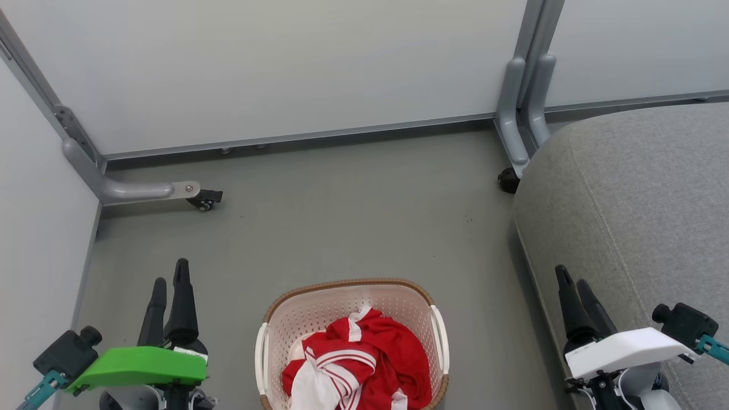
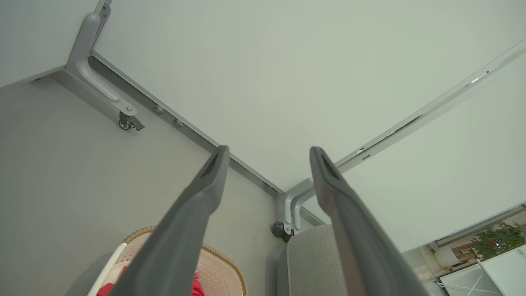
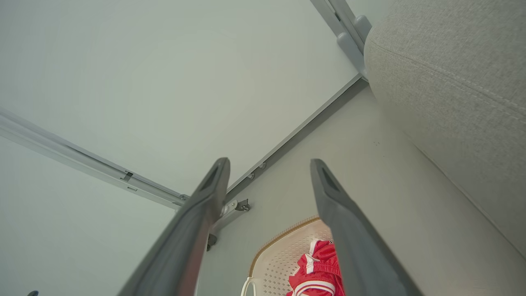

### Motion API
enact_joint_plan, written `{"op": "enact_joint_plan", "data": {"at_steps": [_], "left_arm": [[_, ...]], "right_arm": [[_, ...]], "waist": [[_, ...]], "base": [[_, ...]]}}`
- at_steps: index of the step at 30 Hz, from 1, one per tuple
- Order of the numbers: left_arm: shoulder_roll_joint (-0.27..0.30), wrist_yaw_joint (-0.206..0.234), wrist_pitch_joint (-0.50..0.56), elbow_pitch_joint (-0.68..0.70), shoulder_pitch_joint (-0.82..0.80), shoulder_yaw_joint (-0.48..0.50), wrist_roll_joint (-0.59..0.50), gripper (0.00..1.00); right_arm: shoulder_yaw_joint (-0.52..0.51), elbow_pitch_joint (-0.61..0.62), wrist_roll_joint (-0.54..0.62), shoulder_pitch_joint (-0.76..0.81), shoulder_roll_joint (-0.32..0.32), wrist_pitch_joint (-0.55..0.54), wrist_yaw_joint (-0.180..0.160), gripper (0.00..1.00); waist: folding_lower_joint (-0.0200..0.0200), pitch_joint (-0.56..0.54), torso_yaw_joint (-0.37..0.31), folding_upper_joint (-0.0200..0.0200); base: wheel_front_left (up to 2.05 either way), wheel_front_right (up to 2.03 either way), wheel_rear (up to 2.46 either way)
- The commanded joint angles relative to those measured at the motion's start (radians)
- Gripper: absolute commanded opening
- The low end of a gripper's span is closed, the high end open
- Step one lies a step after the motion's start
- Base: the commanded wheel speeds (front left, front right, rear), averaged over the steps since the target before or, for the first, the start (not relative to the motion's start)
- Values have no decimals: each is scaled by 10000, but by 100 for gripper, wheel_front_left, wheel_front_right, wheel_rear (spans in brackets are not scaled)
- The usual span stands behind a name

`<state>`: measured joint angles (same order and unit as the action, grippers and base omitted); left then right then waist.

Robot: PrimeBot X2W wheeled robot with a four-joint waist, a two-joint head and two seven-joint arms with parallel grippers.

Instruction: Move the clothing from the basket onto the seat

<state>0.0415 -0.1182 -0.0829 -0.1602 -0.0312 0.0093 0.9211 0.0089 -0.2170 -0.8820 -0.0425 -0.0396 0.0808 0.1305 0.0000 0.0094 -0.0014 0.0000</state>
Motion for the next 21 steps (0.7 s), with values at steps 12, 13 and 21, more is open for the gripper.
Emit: {"op": "enact_joint_plan", "data": {"at_steps": [12,13,21], "left_arm": [[78,91,-438,463,39,-327,-1662,100],[79,95,-462,485,42,-348,-1765,100],[86,131,-681,594,77,-379,-2363,100]], "right_arm": [[174,422,1625,17,-86,453,3,100],[184,439,1744,17,-86,487,3,100],[269,499,2580,57,-93,706,3,100]], "waist": [[0,59,-9,0],[0,65,-8,0],[0,74,-11,0]], "base": [[0,0,0],[0,0,0],[0,0,0]]}}
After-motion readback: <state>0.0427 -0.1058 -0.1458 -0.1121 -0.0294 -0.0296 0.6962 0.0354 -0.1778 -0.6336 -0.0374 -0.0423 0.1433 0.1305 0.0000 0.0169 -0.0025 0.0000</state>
